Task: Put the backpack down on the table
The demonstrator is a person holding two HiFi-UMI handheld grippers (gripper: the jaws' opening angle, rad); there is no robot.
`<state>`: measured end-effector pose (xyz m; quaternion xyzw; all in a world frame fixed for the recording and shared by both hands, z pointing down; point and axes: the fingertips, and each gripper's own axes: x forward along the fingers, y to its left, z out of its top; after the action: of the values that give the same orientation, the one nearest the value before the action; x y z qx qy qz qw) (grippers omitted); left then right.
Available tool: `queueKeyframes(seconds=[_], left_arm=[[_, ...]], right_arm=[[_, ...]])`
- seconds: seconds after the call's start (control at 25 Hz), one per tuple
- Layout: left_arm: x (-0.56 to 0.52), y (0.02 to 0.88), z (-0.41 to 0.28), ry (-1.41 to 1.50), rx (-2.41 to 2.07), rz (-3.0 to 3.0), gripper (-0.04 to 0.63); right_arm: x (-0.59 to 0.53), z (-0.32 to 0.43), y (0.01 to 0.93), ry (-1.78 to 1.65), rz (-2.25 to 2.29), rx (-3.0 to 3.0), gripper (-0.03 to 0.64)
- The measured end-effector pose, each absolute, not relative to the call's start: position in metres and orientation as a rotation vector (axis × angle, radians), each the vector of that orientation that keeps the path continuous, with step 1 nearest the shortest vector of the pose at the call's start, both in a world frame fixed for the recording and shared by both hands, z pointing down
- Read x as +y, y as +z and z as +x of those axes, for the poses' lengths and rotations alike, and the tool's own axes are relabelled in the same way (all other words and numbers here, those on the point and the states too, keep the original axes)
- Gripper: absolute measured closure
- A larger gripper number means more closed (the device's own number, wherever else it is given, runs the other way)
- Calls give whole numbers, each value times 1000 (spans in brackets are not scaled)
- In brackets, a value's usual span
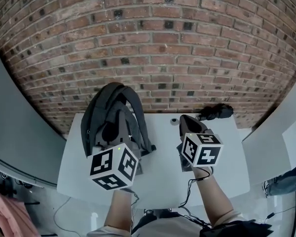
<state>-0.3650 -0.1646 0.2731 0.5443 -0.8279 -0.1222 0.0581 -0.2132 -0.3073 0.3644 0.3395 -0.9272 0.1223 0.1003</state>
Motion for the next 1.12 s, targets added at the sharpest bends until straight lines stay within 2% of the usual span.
queueKeyframes(seconds=[1.12], left_arm=[[-181, 311, -297, -352, -2365, 1668, 555]], right_arm=[[-310, -148, 379, 444, 1129, -2705, 586]])
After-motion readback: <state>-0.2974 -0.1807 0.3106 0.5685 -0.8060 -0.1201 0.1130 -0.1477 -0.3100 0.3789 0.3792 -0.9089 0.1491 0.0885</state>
